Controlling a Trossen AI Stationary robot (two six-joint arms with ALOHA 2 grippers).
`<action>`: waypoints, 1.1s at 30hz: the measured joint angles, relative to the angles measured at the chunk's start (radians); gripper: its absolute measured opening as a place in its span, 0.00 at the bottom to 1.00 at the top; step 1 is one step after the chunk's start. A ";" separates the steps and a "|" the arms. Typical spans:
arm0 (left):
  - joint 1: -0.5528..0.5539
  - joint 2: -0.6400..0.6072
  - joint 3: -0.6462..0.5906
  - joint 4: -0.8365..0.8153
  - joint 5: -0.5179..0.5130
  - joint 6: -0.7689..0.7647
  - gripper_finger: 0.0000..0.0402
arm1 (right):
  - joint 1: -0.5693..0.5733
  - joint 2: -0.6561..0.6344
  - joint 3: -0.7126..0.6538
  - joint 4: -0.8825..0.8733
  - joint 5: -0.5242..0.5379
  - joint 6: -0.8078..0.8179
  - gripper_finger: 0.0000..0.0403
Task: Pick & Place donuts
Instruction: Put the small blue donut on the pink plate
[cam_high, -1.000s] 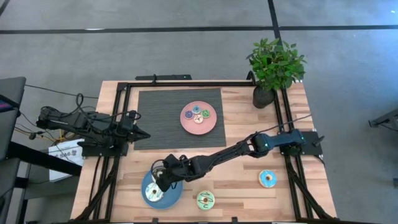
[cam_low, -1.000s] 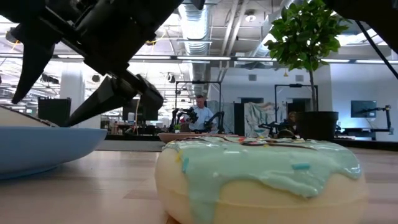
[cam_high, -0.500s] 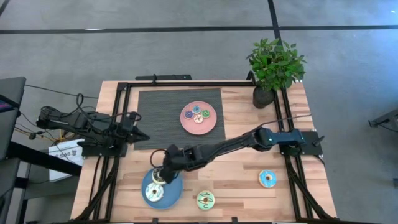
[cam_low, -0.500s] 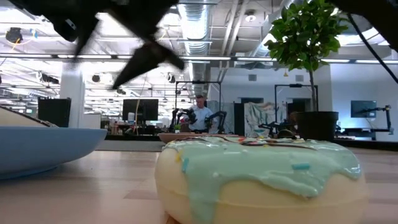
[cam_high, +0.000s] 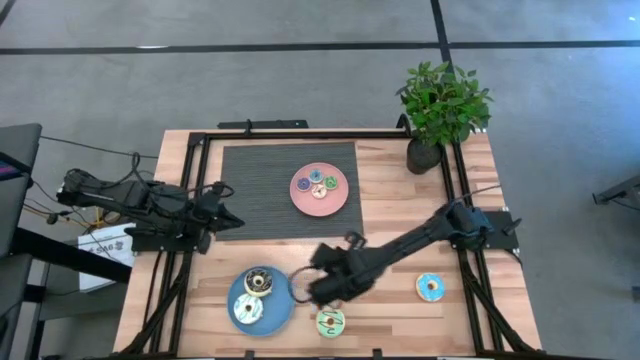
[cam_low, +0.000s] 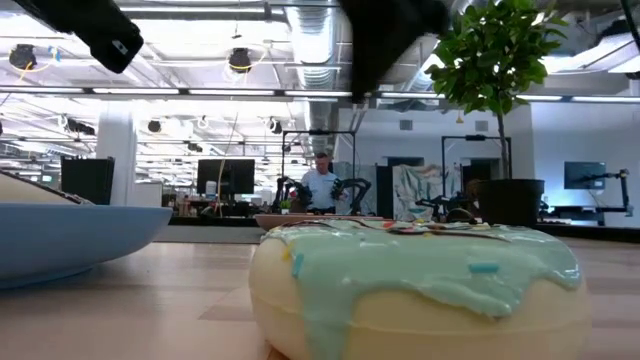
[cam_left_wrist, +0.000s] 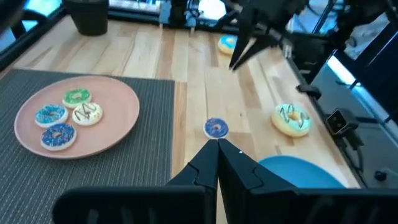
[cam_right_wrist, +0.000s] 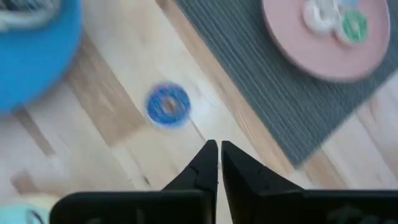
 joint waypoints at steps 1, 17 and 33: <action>0.000 0.020 0.000 0.007 -0.010 -0.004 0.00 | 0.009 -0.041 -0.075 0.026 -0.003 0.021 0.03; 0.000 0.471 0.011 0.375 -0.188 -0.117 0.00 | 0.073 -0.828 -1.111 0.647 -0.063 0.052 0.00; 0.003 0.880 0.359 0.289 -0.277 -0.315 0.00 | -0.074 -1.229 -1.429 0.590 -0.079 -0.146 0.00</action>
